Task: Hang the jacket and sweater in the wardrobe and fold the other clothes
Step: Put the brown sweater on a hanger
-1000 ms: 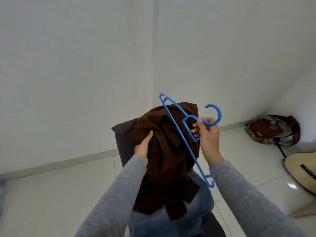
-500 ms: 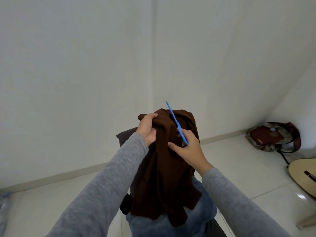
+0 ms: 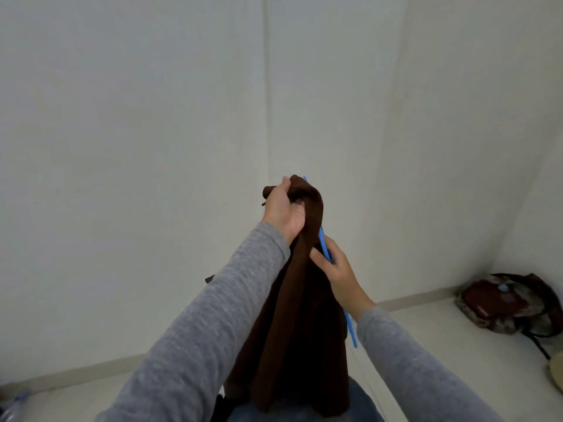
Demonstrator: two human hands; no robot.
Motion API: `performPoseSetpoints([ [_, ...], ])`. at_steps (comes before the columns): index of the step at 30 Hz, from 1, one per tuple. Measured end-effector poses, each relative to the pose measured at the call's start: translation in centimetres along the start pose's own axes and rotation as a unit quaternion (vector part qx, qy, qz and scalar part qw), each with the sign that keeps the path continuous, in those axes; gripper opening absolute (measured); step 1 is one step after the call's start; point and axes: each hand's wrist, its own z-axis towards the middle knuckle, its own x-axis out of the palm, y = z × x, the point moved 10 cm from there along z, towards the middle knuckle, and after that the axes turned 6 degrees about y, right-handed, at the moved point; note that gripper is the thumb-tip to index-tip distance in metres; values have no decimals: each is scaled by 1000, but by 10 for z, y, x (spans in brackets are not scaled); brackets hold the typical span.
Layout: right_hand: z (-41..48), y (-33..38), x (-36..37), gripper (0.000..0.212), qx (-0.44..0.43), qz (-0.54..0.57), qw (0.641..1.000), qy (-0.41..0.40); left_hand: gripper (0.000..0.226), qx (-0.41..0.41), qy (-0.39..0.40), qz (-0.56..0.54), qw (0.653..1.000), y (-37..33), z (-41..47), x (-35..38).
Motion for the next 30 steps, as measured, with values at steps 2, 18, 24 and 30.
performPoseSetpoints([
  [2, -8, 14, -10, 54, -14, 38, 999, 4, 22, 22, 14, -11, 1000, 2, -5, 20],
  [18, -47, 163, -73, 36, -71, -68, 981, -166, 57, 206, -229, 548, 778, -38, -135, -41],
  [24, -65, 166, -51, 20, -62, -77, 989, -106, 64, 197, -200, 653, 703, 28, -159, -123],
  [30, -83, 166, -87, 22, -60, -37, 988, -138, 61, 63, -290, 643, 706, 75, -168, -216],
])
